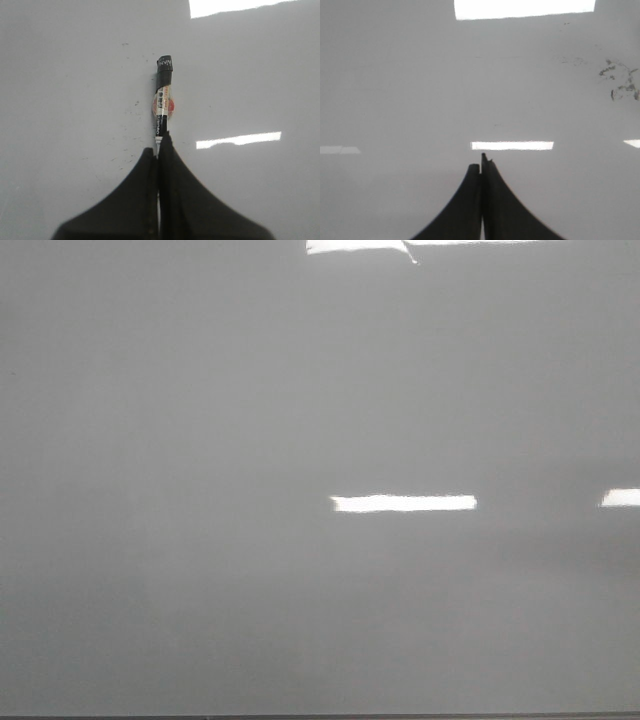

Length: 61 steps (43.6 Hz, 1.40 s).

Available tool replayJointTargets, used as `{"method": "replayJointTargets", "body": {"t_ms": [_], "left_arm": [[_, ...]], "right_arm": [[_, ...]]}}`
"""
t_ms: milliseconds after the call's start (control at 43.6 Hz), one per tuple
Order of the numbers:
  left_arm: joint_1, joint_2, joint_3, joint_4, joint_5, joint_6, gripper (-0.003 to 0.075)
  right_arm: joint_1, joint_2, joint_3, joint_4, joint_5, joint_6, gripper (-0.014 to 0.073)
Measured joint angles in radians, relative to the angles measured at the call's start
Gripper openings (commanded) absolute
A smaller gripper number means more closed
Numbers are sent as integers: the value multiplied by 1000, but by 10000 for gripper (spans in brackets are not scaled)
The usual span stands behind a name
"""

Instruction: Write number 6 on whiteboard

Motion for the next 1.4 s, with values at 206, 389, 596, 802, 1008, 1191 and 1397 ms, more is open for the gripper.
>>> {"method": "replayJointTargets", "body": {"t_ms": [206, 389, 596, 802, 1008, 1191, 1397], "left_arm": [[0, 0, 0, 0, -9, 0, -20], [0, 0, 0, -21, -50, 0, -20], [0, 0, -17, -84, -140, 0, -20], [0, 0, -176, -91, -123, 0, -20], [0, 32, -417, -87, 36, 0, -20], [2, 160, -602, -85, 220, 0, -20], [2, 306, -669, -84, 393, 0, -20]], "right_arm": [[0, 0, 0, 0, -19, 0, -68], [0, 0, 0, 0, -32, 0, -68], [0, 0, -19, 0, -23, 0, -68], [0, 0, -185, 0, 45, 0, -68], [0, 58, -410, 0, 192, 0, -68], [0, 205, -592, 0, 322, 0, -68], [0, 388, -710, 0, 493, 0, -68]]}}
